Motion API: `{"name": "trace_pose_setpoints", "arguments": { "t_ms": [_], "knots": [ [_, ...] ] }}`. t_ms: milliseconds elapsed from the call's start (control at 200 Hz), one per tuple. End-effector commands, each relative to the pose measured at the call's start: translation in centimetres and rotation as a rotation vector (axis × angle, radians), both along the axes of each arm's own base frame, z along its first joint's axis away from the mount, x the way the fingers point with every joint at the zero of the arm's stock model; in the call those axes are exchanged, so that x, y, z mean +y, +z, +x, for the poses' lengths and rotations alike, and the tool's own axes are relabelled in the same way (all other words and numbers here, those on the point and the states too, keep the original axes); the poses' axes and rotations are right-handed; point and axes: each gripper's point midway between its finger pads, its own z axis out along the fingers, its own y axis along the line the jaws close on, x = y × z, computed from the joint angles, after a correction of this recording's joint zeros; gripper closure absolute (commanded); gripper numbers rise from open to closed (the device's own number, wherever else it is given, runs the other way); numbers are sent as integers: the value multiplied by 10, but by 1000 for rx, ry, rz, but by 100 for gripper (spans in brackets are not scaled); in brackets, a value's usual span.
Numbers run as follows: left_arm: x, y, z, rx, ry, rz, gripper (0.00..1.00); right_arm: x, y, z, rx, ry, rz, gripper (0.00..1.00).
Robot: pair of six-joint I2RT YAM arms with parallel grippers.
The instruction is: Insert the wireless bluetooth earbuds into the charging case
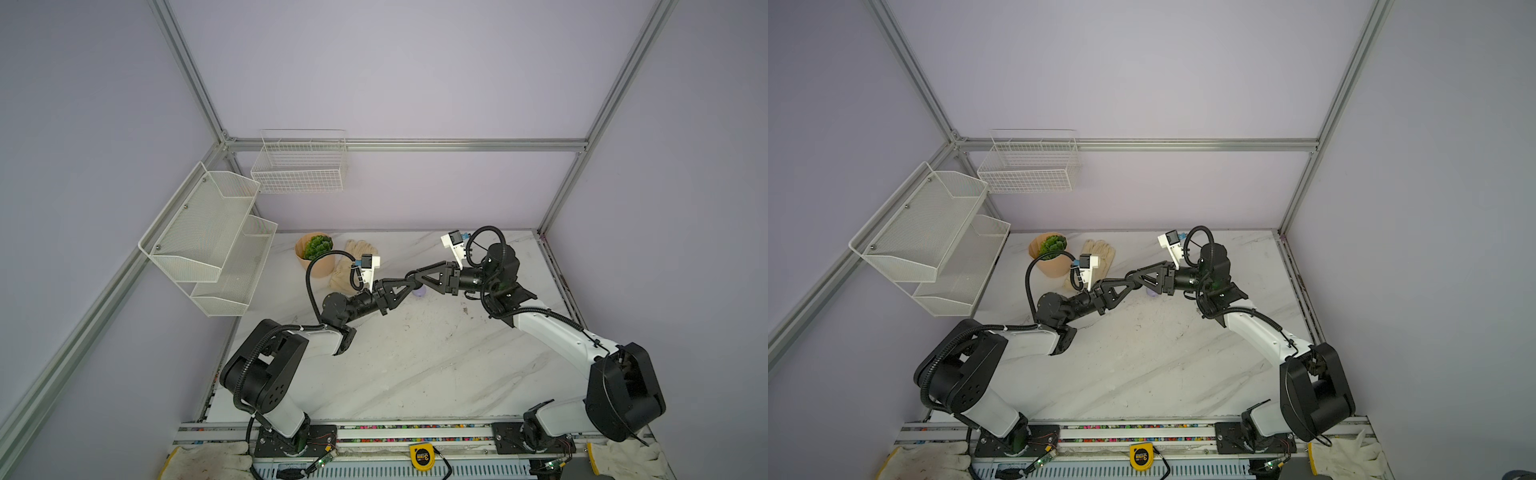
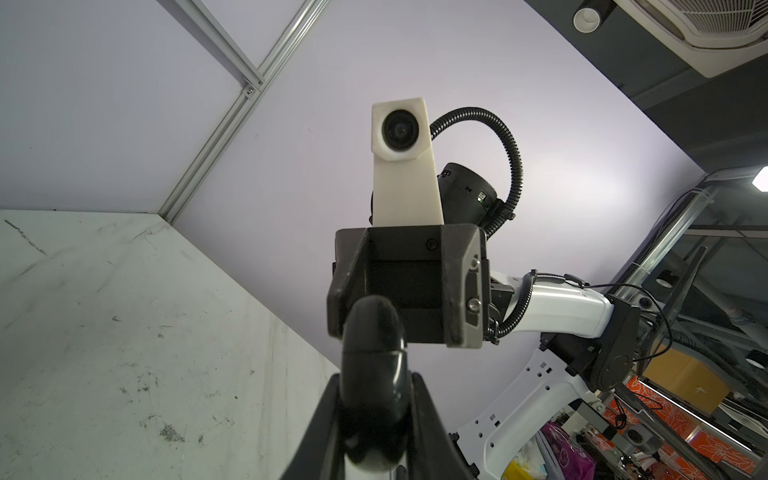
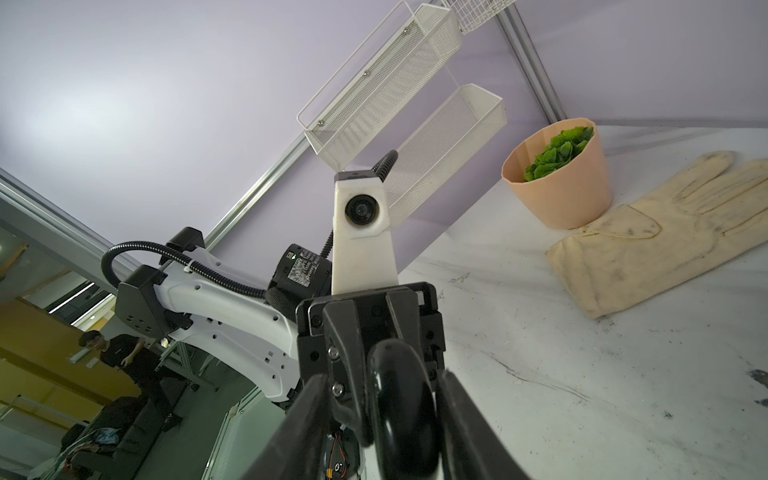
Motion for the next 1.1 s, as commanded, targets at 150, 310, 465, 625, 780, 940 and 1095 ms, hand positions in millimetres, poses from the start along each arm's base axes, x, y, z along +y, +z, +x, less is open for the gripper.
{"name": "trace_pose_setpoints", "arguments": {
  "t_ms": [150,310,465,625,780,940,1095],
  "knots": [
    [4,12,-7,-51,10,-33,100,9,16,-9,-57,50,29,61],
    [4,12,-5,-47,20,-35,100,11,13,-9,-53,49,23,63],
    [4,10,-3,-40,24,-35,100,11,13,-8,-50,38,27,71],
    [4,7,1,-30,38,-35,88,12,4,-1,-15,14,19,76],
    [17,-10,4,-6,112,-17,33,4,-32,16,91,-60,-44,80],
    [65,-77,28,136,344,71,24,-17,-110,45,242,-186,-190,81],
    [78,-107,49,217,412,113,24,-20,-189,62,352,-209,-366,80]
  ]
}}
